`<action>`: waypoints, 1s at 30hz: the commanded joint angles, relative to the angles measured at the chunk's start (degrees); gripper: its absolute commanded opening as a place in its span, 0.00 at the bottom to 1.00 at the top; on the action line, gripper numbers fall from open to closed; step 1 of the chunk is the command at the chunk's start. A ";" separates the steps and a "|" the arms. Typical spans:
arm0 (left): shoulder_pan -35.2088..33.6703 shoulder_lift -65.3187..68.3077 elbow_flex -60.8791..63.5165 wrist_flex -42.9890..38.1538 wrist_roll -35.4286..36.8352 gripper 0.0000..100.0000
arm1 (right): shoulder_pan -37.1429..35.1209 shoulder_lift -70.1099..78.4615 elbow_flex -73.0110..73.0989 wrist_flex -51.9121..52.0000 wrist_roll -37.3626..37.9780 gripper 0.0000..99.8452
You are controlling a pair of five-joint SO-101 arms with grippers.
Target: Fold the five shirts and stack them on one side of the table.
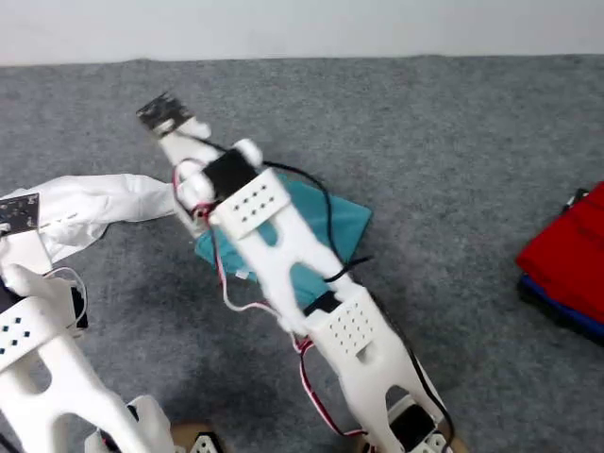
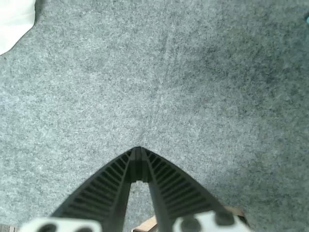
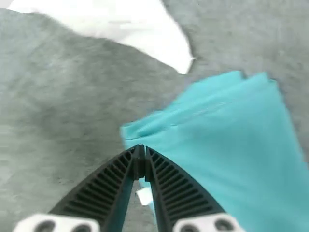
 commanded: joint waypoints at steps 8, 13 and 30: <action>0.00 -0.35 -0.22 -1.23 -0.44 0.00 | 6.73 -23.69 28.84 2.42 -6.51 0.01; 0.18 -0.35 -0.22 -1.85 -0.44 0.00 | 8.04 -33.45 48.79 2.15 -10.99 0.01; 0.26 0.00 -0.13 -4.40 -0.53 0.00 | 8.04 -22.73 67.52 1.80 -13.10 0.01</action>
